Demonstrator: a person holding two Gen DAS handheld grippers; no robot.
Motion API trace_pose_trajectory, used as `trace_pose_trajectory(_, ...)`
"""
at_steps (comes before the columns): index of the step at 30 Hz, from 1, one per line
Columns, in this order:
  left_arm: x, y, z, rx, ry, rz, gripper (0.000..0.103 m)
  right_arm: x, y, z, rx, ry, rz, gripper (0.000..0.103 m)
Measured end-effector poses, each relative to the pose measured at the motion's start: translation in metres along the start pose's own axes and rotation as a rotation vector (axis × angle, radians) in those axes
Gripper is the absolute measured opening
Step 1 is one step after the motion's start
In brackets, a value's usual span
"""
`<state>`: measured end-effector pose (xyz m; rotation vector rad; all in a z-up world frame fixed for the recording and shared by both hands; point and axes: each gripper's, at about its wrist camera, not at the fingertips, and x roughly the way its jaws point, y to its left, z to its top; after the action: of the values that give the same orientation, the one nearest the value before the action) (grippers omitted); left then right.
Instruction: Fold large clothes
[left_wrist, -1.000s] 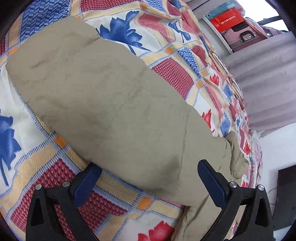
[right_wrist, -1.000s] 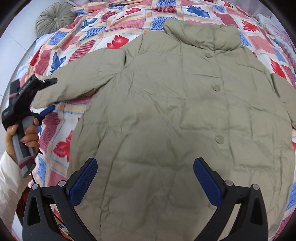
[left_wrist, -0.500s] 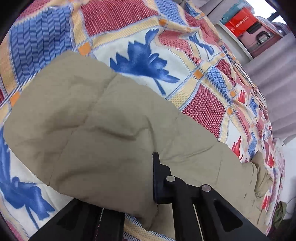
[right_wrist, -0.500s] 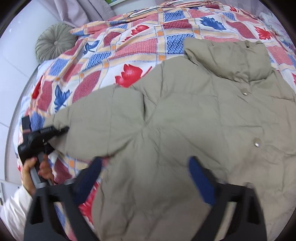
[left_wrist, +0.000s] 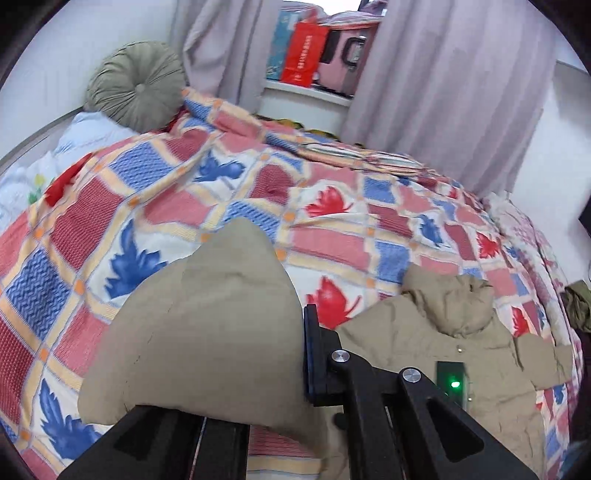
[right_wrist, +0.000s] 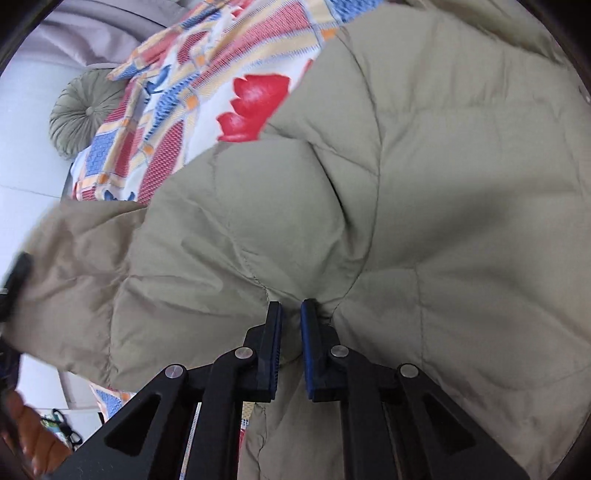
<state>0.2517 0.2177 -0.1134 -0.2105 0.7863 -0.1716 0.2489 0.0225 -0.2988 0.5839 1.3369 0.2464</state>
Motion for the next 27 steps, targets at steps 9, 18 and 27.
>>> trace_pose_trajectory(9, 0.033, -0.169, -0.021, 0.162, 0.065, -0.19, 0.009, -0.096, -0.056, -0.025, 0.105, -0.022, 0.054, 0.011)
trace_pose_trajectory(18, 0.127, -0.268, -0.128, 0.32, 0.328, -0.119, 0.009, -0.198, -0.154, -0.06, 0.128, -0.18, -0.217, 0.011)
trace_pose_trajectory(27, 0.125, -0.261, -0.159, 0.33, 0.399, -0.074, 0.044, -0.212, -0.19, -0.066, 0.143, -0.157, -0.25, 0.011)
